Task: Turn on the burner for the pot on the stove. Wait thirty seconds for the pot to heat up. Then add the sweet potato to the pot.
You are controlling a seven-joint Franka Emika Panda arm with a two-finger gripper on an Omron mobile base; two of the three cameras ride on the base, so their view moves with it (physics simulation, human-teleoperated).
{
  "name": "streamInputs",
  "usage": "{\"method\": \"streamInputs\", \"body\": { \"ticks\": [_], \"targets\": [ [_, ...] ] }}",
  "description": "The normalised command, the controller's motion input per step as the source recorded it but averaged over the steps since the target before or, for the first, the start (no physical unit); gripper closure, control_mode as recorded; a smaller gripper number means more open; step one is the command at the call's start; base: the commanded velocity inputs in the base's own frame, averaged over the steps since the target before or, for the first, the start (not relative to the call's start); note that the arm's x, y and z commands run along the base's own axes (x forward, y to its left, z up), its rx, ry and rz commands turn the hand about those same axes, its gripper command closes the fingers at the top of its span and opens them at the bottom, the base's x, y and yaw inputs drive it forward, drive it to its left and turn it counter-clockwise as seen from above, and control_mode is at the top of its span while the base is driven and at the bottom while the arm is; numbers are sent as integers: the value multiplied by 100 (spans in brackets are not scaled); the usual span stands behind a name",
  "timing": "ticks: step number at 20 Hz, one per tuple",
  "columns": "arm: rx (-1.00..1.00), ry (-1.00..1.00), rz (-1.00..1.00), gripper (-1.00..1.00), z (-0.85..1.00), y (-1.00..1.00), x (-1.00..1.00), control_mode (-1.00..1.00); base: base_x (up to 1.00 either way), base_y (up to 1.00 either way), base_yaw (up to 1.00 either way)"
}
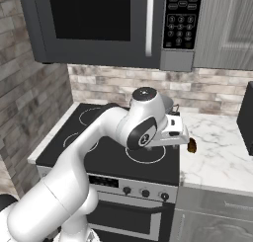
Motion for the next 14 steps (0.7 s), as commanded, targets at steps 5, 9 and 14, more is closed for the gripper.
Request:
{"method": "streamInputs", "body": {
  "ticks": [5,9,14],
  "targets": [
    [0,0,0,-100,0,0,0,-100,0,0,0],
    [0,0,0,-100,0,0,0,-100,0,0,0],
    [0,0,0,-100,0,0,0,-100,0,0,0]
  ]
}}
